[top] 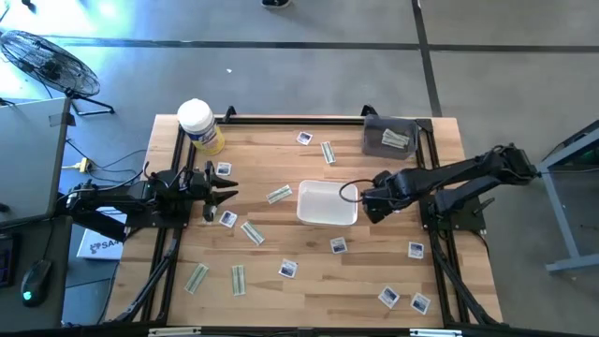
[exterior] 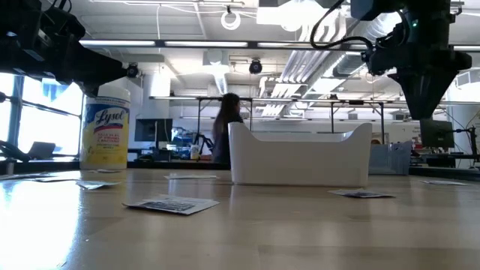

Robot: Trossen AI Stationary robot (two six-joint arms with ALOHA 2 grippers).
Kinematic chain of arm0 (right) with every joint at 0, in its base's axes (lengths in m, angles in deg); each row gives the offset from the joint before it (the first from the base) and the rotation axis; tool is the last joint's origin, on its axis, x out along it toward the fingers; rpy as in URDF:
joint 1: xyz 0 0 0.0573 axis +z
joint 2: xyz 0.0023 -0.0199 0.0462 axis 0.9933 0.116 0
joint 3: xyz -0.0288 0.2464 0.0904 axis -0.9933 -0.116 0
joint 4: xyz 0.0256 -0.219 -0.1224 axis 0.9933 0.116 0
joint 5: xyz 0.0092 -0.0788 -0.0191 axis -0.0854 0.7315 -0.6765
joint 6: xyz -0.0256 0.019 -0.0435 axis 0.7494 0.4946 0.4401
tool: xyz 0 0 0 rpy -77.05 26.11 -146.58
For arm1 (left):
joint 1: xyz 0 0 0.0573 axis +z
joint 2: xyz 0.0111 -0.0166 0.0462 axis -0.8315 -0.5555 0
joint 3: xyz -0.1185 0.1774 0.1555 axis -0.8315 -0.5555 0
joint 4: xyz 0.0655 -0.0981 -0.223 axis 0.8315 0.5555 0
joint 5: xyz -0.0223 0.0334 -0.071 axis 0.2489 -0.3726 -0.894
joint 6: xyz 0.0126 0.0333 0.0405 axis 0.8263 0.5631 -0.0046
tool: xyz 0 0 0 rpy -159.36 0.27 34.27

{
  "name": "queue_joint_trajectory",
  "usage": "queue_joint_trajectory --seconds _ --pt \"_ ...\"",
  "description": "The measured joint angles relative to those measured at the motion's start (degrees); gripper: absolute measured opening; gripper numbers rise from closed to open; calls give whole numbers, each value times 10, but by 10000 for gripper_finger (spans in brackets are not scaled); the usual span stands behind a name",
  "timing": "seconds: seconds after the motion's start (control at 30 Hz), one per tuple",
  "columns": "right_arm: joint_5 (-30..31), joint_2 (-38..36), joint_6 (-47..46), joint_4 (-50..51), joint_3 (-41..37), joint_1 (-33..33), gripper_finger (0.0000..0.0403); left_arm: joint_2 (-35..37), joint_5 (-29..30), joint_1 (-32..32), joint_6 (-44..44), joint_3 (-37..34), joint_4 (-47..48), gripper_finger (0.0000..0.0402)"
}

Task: Pick & Place First Aid Supplies
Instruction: Put the blue alcohol pad into the white bin

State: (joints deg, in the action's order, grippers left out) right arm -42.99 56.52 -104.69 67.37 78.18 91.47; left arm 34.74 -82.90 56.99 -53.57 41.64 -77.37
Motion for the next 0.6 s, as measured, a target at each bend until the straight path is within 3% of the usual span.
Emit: queue_joint_trajectory --seconds 0.27,0.43,0.6 --pt "-21 -1 -15 -38 -11 33 124 0 0 0 0 0 0 119" --pt "-74 -2 -30 -90 -96 36 124 0 0 0 0 0 0 119" --pt "-46 -2 -19 -145 -160 2 124 0 0 0 0 0 0 119"
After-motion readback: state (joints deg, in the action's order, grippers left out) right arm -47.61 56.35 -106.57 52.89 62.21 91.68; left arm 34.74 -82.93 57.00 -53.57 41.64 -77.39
